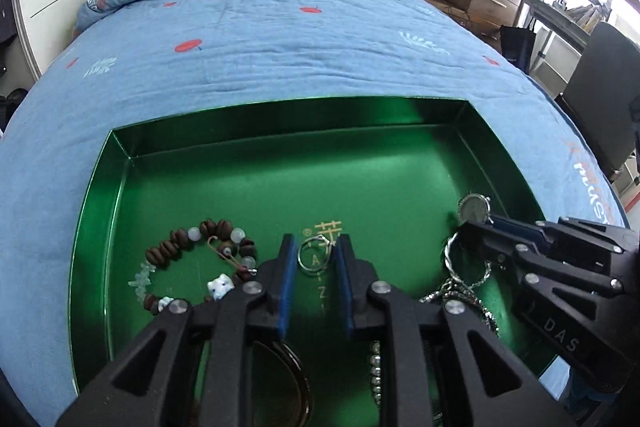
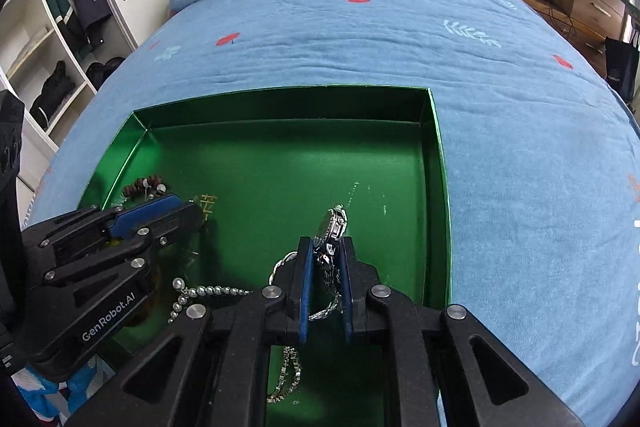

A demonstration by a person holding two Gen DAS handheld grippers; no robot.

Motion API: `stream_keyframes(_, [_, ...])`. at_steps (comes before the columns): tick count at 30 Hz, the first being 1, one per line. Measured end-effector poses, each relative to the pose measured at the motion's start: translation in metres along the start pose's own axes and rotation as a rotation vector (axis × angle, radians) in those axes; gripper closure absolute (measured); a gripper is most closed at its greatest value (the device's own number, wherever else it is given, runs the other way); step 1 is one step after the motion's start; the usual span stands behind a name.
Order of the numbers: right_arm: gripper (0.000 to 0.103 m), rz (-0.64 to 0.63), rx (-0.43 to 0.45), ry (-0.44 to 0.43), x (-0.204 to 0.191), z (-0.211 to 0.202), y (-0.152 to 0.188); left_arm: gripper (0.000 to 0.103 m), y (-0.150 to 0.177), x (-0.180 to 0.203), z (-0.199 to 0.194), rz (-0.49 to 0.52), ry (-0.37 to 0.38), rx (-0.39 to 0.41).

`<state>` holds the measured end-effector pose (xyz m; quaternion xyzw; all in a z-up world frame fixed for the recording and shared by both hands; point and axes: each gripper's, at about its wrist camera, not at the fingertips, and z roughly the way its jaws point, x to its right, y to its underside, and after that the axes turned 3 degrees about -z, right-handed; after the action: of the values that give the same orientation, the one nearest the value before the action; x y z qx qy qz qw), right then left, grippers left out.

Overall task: Organize jewelry
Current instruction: 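Drop the silver ring into the green tray while the right tool releases the watch, then lift both open tools out of the green tray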

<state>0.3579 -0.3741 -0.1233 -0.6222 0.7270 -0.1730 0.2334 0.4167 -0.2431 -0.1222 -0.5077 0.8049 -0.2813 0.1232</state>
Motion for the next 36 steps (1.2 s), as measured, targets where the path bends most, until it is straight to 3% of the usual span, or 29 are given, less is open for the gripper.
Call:
stream_keyframes(5, [0.085, -0.001, -0.003, 0.006, 0.003, -0.002, -0.002, 0.084, 0.000, 0.001, -0.007, 0.011, -0.005, 0.007])
stream_keyframes(6, [0.077, 0.003, -0.004, 0.005, 0.004, -0.004, -0.002, 0.084, 0.000, 0.001, -0.012, 0.012, -0.002, 0.013])
stream_keyframes(10, [0.073, 0.004, 0.037, -0.010, 0.004, -0.029, 0.001, 0.083, -0.002, -0.004, -0.050, -0.004, 0.026, 0.056])
stream_keyframes(15, [0.072, -0.010, 0.102, -0.001, -0.002, -0.087, 0.015, 0.082, 0.006, -0.017, -0.131, 0.019, 0.025, 0.114])
stream_keyframes(20, [0.071, -0.008, 0.178, -0.006, -0.011, -0.153, 0.035, 0.082, 0.021, -0.043, -0.214, -0.019, 0.038, 0.161])
stream_keyframes(24, [0.071, -0.021, 0.240, -0.016, -0.026, -0.201, 0.048, 0.082, 0.033, -0.055, -0.266, -0.027, -0.013, 0.202])
stream_keyframes(36, [0.071, -0.049, 0.343, -0.020, -0.053, -0.304, 0.093, 0.082, 0.082, -0.053, -0.360, -0.061, 0.014, 0.279])
